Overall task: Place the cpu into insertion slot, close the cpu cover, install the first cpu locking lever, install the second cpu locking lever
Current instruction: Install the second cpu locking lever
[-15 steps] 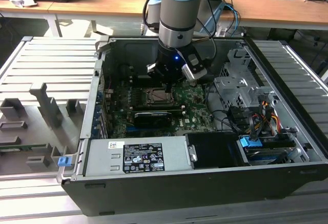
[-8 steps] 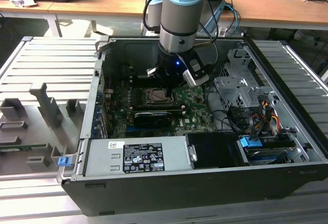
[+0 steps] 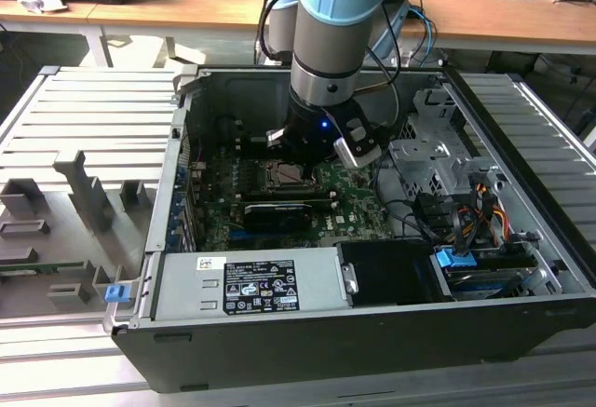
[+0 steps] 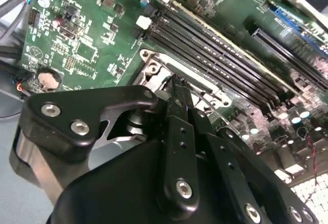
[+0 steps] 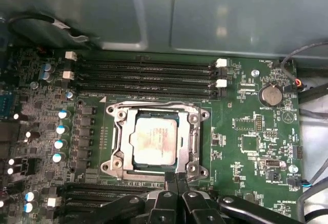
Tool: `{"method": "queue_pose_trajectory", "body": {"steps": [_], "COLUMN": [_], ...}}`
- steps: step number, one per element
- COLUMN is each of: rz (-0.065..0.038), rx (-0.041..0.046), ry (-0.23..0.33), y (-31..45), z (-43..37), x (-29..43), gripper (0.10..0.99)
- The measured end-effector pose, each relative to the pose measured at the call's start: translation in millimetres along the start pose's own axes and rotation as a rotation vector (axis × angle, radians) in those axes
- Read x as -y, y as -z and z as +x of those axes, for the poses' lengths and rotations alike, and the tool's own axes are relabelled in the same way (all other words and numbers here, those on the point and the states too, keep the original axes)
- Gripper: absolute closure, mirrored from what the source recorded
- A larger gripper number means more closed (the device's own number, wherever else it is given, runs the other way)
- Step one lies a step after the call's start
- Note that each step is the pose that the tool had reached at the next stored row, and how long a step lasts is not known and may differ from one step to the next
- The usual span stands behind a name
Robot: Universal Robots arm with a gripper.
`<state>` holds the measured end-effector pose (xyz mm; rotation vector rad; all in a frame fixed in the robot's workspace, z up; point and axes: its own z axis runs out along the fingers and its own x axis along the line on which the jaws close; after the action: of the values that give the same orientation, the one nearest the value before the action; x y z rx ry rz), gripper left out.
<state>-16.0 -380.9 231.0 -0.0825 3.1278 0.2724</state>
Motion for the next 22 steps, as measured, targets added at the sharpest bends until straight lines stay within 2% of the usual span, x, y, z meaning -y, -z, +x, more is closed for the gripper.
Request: {"method": "queue_pose_trajectory", "body": {"steps": [1,6,14,22], "rz": [0.0,0.0,0.0,0.0], "rx": [0.0001,0.0001,0.0,0.0], "ry": [0.0,0.0,0.0,0.0], "y": [0.1,1.3,1.4,1.3], "z": [3.9,5.7,9.8,22.0], "x": [0.4,7.6,7.9,7.3], "gripper": [0.98,0.98,0.98,0.98]}}
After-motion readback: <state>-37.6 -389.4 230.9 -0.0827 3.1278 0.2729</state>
